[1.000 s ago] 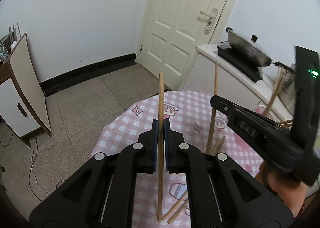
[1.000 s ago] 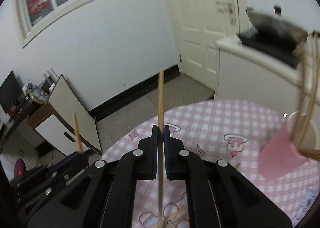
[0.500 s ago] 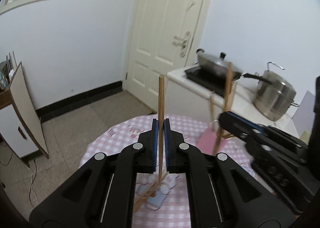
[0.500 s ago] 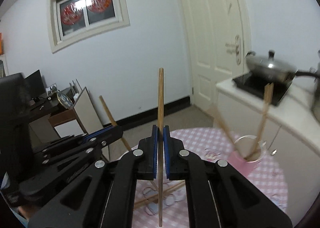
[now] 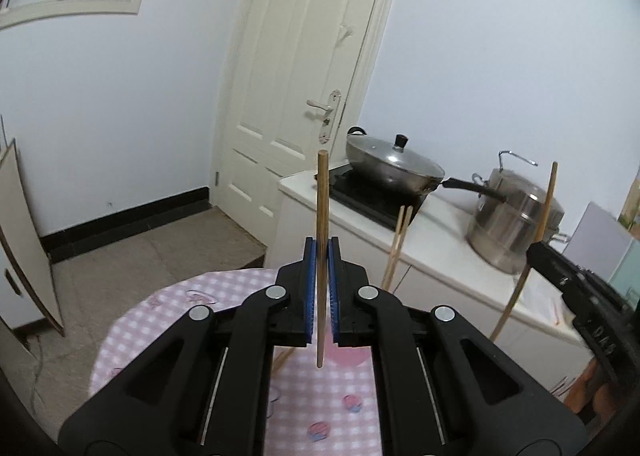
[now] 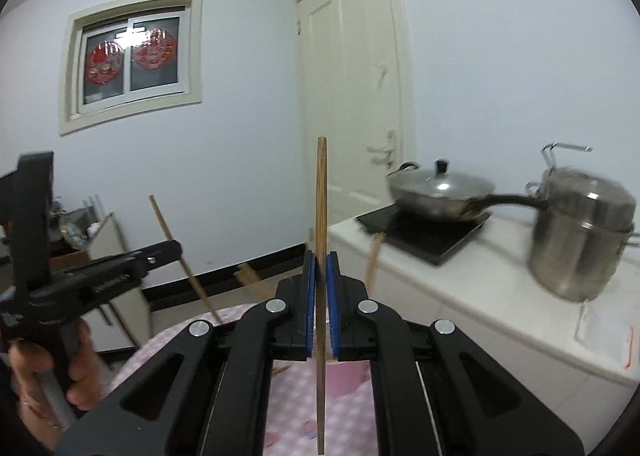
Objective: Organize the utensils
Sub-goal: 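Lift both held chopsticks upright and carry them above the pink cup, then lower both held chopsticks into the pink cup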
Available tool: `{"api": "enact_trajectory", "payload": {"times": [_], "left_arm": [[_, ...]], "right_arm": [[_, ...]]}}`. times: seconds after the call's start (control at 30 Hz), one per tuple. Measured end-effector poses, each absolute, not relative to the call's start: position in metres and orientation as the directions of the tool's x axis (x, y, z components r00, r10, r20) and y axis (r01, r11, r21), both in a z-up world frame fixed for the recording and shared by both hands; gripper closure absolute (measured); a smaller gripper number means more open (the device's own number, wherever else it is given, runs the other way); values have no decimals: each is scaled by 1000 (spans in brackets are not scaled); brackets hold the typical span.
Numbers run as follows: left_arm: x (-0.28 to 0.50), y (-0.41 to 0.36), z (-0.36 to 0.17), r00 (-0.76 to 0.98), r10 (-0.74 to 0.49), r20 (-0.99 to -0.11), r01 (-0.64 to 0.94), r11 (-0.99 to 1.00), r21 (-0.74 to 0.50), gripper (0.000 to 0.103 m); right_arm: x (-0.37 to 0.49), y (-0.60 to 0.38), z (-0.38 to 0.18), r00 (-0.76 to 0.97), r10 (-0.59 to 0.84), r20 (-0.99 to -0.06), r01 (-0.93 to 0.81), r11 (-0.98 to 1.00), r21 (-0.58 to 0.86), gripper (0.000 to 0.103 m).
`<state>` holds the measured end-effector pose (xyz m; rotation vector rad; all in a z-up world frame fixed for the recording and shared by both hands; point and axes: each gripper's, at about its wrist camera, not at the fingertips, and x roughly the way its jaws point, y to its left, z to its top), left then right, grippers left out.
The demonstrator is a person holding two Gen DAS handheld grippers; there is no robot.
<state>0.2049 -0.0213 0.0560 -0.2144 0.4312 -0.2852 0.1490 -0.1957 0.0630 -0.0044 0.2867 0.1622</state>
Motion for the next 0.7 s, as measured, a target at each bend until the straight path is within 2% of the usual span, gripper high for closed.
{"api": "enact_trajectory", "payload": {"times": [0.37,0.53,0.7], "left_arm": [[237,-63,59,903,-328,-277,247,925,-290,97],[256,-77,47,893,-340,-296,255,922,-291,97],[268,-88,27,872,-347,-345,263,927,-269,97]], "right_arm": [[196,-216,52,982,149,-117,-146,989,33,99],[214,-219,46,987,147,-71,-145,989,42,99],[230,-222,25,982,166,-88,-160,985,68,99]]}}
